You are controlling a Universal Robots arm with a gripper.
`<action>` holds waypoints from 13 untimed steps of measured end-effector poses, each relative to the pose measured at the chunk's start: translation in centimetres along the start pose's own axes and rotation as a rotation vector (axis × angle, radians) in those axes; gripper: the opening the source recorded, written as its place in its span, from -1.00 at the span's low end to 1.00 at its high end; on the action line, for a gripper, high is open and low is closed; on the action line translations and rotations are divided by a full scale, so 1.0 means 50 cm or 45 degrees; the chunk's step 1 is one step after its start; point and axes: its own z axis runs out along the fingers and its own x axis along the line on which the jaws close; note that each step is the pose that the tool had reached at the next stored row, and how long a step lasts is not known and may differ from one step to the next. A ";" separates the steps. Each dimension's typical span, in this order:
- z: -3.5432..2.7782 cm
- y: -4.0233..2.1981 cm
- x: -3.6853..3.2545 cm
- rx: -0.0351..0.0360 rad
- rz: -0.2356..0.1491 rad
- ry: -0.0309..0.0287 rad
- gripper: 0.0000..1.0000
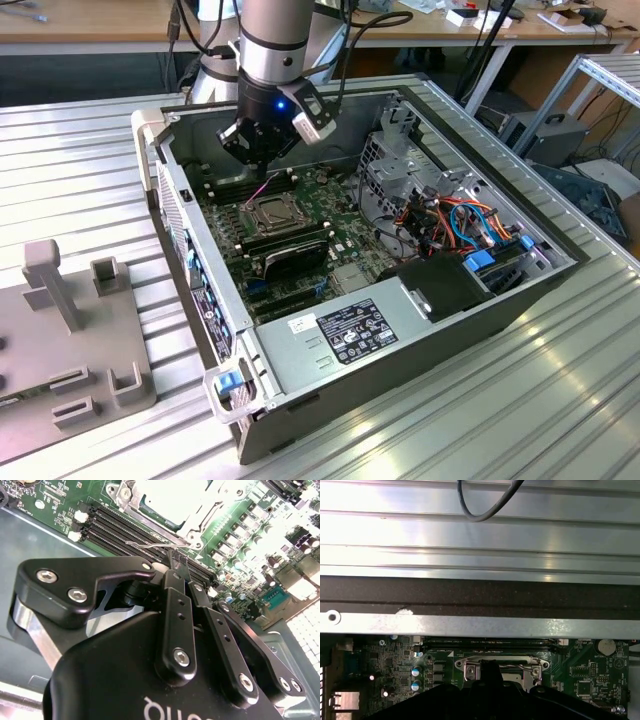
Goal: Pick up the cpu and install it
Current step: 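Install the first cpu locking lever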
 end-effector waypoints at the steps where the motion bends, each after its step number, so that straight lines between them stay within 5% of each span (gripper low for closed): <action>1: 0.000 0.000 0.000 0.0000 0.000 0.0000 -0.79; 13: 0.002 0.000 0.000 0.0000 0.000 0.0000 -0.79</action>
